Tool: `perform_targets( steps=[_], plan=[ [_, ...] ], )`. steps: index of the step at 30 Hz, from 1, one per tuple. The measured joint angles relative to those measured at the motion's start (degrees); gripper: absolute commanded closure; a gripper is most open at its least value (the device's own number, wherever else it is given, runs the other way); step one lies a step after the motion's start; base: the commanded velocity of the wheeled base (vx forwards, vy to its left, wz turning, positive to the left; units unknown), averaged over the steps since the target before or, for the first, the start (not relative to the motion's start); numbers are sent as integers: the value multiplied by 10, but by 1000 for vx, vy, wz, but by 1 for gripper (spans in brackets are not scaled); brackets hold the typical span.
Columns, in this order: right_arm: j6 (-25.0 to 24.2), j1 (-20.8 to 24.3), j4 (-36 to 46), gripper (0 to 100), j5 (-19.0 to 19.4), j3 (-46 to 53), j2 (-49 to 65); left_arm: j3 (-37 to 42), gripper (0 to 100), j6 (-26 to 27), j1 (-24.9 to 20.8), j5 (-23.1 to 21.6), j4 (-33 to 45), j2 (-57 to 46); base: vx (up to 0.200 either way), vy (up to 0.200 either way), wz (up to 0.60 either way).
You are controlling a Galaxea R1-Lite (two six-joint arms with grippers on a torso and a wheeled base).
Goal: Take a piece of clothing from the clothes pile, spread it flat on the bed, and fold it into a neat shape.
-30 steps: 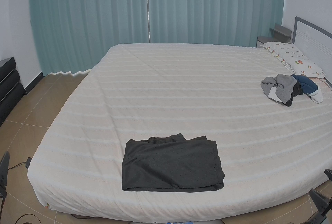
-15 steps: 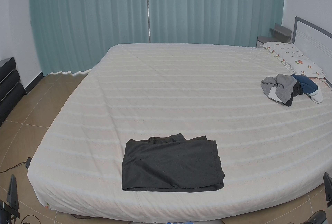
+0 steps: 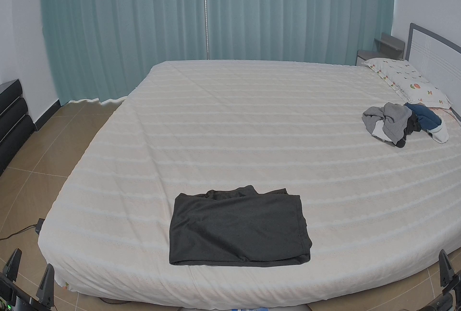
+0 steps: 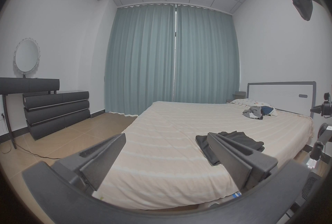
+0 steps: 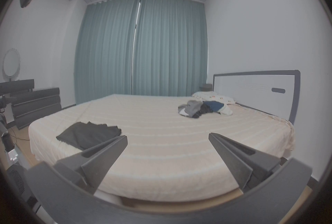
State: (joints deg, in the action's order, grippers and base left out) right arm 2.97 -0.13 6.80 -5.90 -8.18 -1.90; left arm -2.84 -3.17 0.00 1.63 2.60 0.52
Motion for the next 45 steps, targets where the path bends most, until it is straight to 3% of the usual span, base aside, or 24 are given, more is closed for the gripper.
perform_targets(
  steps=[6,14,21,27,33,40,45],
  plan=[
    [-5,0,-103,0,35,49,9,8,0,1,0,5,-17,0,0,0,0],
    [-23,0,-69,0,59,70,12,16,0,40,0,77,-31,0,0,0,0],
    [-28,0,-67,0,61,72,12,17,0,-9,0,35,-29,0,0,0,0],
    [-26,0,-66,0,62,72,12,18,0,0,0,-14,-24,1,0,0,0],
    [-27,0,-67,0,62,72,12,18,0,66,0,-31,-27,1,0,0,0],
    [-25,0,-67,0,62,72,12,18,0,11,0,-20,-26,1,0,0,0],
    [-25,0,-67,0,63,72,12,18,0,37,0,-20,-26,2,0,0,0]
  ],
)
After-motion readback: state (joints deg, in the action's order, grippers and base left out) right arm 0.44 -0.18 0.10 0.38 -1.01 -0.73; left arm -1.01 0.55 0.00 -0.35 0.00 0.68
